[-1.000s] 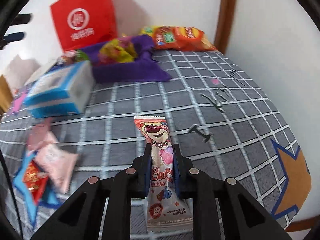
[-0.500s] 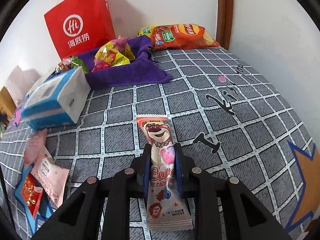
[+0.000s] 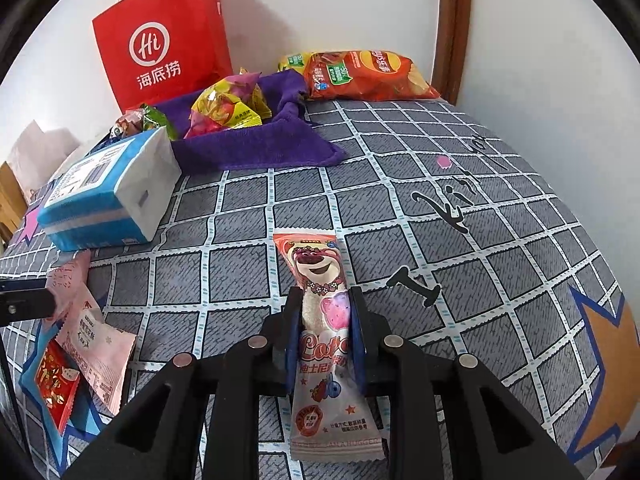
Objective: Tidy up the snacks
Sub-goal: 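Grasp the pink peach candy packet with the left tool while the right lifts the Lotso wrapper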
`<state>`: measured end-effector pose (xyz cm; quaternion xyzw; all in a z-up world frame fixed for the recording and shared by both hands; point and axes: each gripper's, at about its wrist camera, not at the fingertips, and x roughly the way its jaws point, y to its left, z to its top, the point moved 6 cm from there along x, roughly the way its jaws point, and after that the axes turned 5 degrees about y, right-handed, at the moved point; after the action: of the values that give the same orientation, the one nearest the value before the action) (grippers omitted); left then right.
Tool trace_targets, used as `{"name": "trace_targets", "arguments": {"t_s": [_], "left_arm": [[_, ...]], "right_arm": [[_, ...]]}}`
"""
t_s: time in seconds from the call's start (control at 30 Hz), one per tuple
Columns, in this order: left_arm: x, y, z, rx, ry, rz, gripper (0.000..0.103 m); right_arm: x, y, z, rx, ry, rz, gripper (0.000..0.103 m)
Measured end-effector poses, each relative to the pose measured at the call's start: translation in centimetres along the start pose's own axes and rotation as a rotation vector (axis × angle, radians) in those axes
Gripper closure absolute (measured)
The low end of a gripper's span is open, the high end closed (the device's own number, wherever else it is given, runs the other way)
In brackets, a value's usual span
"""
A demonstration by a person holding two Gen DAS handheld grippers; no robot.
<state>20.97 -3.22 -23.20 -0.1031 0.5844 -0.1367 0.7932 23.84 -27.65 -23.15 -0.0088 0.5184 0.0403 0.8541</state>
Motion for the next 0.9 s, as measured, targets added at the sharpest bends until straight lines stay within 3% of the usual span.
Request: {"name": "trace_targets", "arguments": {"t_s": [0.37, 0.5, 0.57, 0.7, 0.9], "left_arm": [[1.9, -0.8, 1.6, 0.048, -0.045, 0.104, 0.043], [2.1, -0.9, 1.2, 0.121, -0.103, 0.202, 0.055], [2.0, -0.8, 0.9, 0.155, -0.143, 0.252, 0.066], [1.6, -0.2, 0.6, 0.175, -0.205, 0.237, 0.068], [1.4, 0.2, 0.8, 0.141, -0.217, 0.175, 0.068]], "right_arm": [[0.0, 0.0, 0.0, 0.0, -0.001, 0.017, 0.076], [0.0, 0.1, 0.0, -0.003, -0.001, 0.015, 0.076], [0.0, 0.1, -0.1, -0.004, -0.001, 0.014, 0.076], [0.0, 0.1, -0.1, -0.006, -0.001, 0.011, 0.076], [0.1, 0.1, 0.0, -0.02, 0.001, 0.002, 0.075]]}}
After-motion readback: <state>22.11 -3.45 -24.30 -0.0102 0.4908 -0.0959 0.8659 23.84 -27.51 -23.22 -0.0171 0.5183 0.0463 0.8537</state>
